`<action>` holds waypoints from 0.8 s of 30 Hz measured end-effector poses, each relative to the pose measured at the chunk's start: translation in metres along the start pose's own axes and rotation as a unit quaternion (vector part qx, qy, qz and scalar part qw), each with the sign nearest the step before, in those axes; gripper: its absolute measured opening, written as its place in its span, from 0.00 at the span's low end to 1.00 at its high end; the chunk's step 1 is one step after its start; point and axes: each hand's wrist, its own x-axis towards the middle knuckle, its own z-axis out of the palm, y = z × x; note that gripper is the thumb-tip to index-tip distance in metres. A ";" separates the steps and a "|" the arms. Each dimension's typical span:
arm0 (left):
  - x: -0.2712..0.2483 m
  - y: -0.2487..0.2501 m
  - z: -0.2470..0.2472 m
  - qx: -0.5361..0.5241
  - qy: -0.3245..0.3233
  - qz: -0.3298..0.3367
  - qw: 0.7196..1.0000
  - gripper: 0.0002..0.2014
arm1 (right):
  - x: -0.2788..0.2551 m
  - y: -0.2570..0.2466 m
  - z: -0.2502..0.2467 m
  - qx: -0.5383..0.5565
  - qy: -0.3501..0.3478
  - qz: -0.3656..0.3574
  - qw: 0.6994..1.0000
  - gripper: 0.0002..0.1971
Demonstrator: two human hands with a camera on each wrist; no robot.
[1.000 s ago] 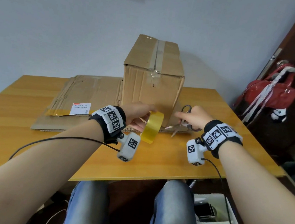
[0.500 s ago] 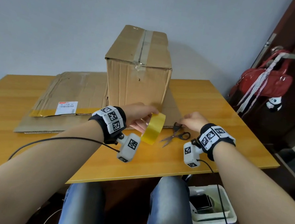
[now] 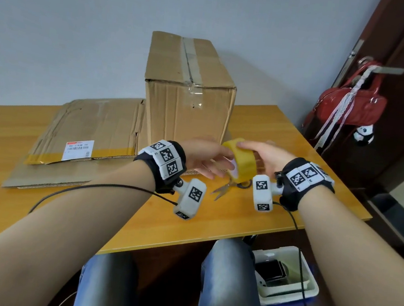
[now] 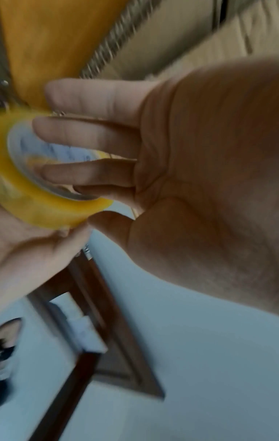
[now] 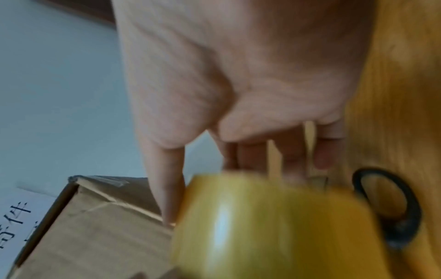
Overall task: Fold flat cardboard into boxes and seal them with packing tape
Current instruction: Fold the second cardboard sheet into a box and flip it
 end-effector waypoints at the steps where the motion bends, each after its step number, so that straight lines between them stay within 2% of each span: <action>1: -0.001 0.004 0.002 0.021 0.007 0.018 1.000 0.15 | 0.004 0.000 -0.004 -0.011 0.060 -0.008 0.998 0.26; 3: -0.002 0.011 0.006 0.029 0.022 0.061 0.997 0.13 | 0.006 0.001 -0.013 -0.112 0.162 -0.037 0.980 0.29; 5: -0.007 0.020 0.008 0.011 0.028 0.101 0.994 0.11 | 0.005 0.006 -0.021 -0.205 0.206 -0.055 0.955 0.23; 8: -0.013 0.033 0.006 0.023 0.043 0.154 0.987 0.10 | 0.011 0.024 -0.027 -0.286 0.216 -0.037 0.933 0.18; 12: -0.020 0.042 0.001 0.032 0.082 0.205 0.975 0.07 | 0.017 0.038 -0.022 -0.354 0.219 -0.012 0.909 0.23; 15: -0.023 0.045 -0.005 0.069 0.135 0.251 0.956 0.08 | 0.021 0.039 -0.015 -0.391 0.208 -0.001 0.897 0.21; 17: -0.024 0.047 -0.012 0.069 0.193 0.285 0.936 0.08 | 0.021 0.032 -0.009 -0.351 0.210 -0.021 0.912 0.20; 19: -0.029 0.050 -0.021 0.036 0.270 0.318 0.908 0.09 | 0.015 0.010 -0.001 -0.192 0.188 -0.087 0.959 0.29; 20: -0.032 0.051 -0.027 0.028 0.313 0.335 0.888 0.09 | 0.009 -0.006 0.003 -0.097 0.170 -0.126 0.972 0.34; 22: -0.037 0.052 -0.038 0.017 0.386 0.362 0.848 0.08 | 0.000 -0.038 0.012 0.019 0.141 -0.195 0.971 0.38; 24: -0.040 0.050 -0.051 0.003 0.431 0.389 0.814 0.08 | -0.006 -0.062 0.023 0.024 0.142 -0.257 0.956 0.38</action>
